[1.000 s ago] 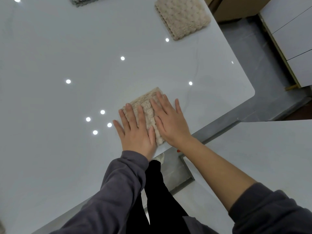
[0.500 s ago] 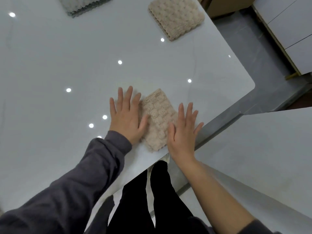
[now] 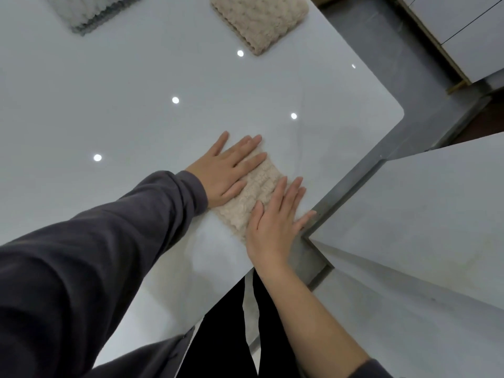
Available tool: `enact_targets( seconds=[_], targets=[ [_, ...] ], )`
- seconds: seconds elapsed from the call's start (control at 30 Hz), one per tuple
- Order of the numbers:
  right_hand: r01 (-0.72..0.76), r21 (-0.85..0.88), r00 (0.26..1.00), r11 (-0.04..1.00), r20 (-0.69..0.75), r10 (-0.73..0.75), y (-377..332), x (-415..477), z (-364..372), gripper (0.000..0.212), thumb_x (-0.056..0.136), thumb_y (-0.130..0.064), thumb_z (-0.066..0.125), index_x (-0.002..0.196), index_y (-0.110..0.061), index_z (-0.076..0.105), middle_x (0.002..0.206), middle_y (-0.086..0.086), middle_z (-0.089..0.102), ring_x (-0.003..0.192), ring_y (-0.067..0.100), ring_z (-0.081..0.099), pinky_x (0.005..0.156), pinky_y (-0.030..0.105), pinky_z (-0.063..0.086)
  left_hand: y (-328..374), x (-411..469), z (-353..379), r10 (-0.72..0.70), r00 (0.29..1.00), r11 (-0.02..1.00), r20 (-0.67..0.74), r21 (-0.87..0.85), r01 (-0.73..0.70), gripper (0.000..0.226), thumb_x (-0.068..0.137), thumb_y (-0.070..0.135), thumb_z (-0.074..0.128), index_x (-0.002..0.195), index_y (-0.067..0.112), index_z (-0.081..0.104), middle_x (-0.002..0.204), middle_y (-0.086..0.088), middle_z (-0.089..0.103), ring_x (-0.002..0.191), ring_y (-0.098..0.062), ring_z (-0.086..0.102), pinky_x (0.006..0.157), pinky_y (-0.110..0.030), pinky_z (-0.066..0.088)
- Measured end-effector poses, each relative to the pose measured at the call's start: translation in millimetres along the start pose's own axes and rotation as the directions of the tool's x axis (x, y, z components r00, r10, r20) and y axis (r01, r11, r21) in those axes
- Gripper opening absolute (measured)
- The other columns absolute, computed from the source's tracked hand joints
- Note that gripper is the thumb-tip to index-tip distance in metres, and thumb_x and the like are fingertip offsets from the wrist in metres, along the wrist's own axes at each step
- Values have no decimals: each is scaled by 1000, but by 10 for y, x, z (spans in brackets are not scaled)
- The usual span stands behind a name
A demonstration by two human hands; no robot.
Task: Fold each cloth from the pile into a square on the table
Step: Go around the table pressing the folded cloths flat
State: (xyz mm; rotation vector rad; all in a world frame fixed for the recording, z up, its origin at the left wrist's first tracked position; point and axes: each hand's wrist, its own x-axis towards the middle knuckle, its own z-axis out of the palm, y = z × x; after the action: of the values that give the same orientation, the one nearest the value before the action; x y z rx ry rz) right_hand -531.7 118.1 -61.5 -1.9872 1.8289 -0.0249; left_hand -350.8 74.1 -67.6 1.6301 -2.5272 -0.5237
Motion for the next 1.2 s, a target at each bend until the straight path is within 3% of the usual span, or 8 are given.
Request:
enact_targets(
  seconds=[0.3,0.4,0.5,0.7,0.8,0.9,1.07,1.2],
  targets=[
    [23,-54,999,998,27,-21,-39,51,-43,68,95,-43,11,152,-12,-9,160,5,-19,149,23,-13,113,61,-15,68,32,53,1,1000,1000,-21,13,-1,61,99,39,20,153,13,12,160,-16,9,147,-31,15,117,-57,2],
    [59,-72,998,996,31,-57,45,100,-191,68,95,-45,12,154,-17,-7,159,0,-21,149,22,-15,111,60,-19,106,-13,-27,-75,995,997,-69,-3,75,63,97,40,24,154,14,13,160,-15,7,148,-31,10,118,-54,1],
    [195,-93,981,976,39,-192,144,199,-374,63,98,-41,16,153,-21,-7,161,-2,-16,149,20,-16,111,59,-22,352,-113,-101,-249,956,968,-156,-65,242,64,96,36,26,153,10,15,160,-16,7,148,-31,4,119,-52,0],
    [576,-169,811,800,241,-533,290,571,-502,59,100,-35,19,154,-17,5,163,2,-1,151,21,0,115,64,3,981,-201,102,-677,722,736,-146,-148,660,70,95,43,26,152,5,12,159,-20,3,147,-35,-1,118,-53,-3],
    [630,-222,773,744,278,-571,358,565,-531,59,99,-37,23,154,-13,20,162,7,14,148,22,18,116,61,9,1068,-177,205,-782,612,624,-118,-150,767,69,91,37,27,151,5,15,158,-22,11,147,-36,5,116,-60,5],
    [673,-247,738,697,272,-617,414,518,-603,60,96,-39,29,149,-11,33,157,9,28,141,24,32,114,55,13,1176,-124,197,-809,568,588,-153,-184,788,70,86,27,28,151,7,17,159,-20,13,147,-35,6,116,-58,4],
    [819,-193,572,540,347,-744,402,760,-591,62,98,-37,28,153,-10,20,162,8,12,150,24,9,116,59,13,1241,-51,261,-860,491,509,-140,-166,845,68,90,31,26,152,7,12,159,-20,12,147,-33,6,117,-54,0],
    [874,-202,485,443,416,-769,472,891,-577,63,99,-40,22,153,-9,16,163,7,9,150,21,5,117,60,9,1254,-38,311,-874,470,484,-125,-128,866,68,91,33,25,152,7,11,159,-18,12,147,-33,5,116,-53,-5]
  ],
)
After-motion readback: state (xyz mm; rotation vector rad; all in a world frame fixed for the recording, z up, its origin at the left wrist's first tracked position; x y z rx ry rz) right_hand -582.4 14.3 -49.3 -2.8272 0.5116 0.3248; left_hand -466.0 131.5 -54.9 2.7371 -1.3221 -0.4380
